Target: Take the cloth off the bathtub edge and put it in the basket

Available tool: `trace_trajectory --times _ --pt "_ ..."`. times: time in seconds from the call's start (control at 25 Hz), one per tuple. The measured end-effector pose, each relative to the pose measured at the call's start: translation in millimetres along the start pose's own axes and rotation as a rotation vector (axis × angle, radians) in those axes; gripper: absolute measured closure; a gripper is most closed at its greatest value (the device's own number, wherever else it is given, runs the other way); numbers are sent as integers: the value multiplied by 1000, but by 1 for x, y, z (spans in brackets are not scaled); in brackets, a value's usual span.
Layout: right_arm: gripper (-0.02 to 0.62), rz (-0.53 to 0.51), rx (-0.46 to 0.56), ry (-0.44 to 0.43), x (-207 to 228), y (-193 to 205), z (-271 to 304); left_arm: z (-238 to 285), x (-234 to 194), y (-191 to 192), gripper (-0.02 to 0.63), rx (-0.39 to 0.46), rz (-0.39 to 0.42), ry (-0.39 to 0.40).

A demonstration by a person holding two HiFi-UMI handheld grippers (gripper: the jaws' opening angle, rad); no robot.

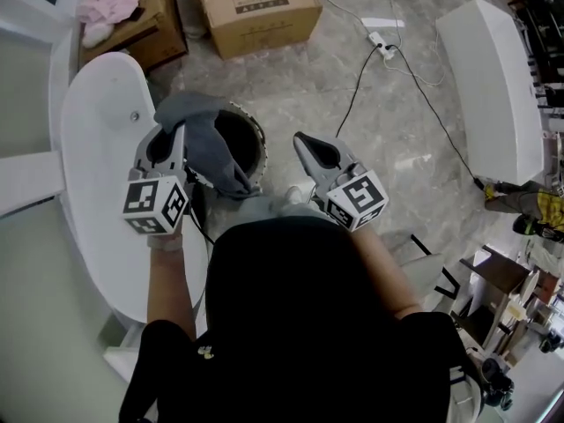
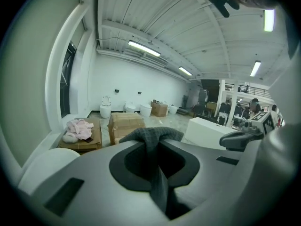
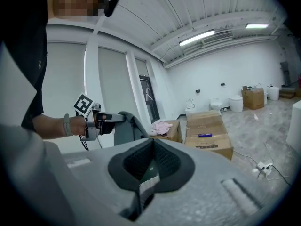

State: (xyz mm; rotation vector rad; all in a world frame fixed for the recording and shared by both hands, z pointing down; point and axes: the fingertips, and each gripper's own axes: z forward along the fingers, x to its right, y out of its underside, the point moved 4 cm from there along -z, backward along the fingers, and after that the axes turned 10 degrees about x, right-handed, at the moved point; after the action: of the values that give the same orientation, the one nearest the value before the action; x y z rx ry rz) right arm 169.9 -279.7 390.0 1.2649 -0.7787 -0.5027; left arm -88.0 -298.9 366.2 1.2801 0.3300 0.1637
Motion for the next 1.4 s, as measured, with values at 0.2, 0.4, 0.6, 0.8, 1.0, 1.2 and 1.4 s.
trace_trajectory --times 0.2,0.4,0.6,0.8,1.0,1.2,1.4 --pt "599 8 11 20 7 -6 14 19 -13 -37 563 59 43 16" --pt "600 -2 24 14 7 -14 27 26 -23 -72 563 114 93 20" --pt "600 -14 59 -3 5 -31 44 31 -36 -110 563 167 130 4" --pt "600 -25 101 -10 4 -48 57 31 -42 -155 563 231 181 3" --pt "600 -25 118 -11 2 -65 68 33 -47 -189 563 271 203 5" --pt "599 -37 135 -15 -4 -81 73 33 -48 -197 563 257 202 14" --pt "600 -36 133 -21 -9 -80 76 29 -55 -178 563 228 162 1"
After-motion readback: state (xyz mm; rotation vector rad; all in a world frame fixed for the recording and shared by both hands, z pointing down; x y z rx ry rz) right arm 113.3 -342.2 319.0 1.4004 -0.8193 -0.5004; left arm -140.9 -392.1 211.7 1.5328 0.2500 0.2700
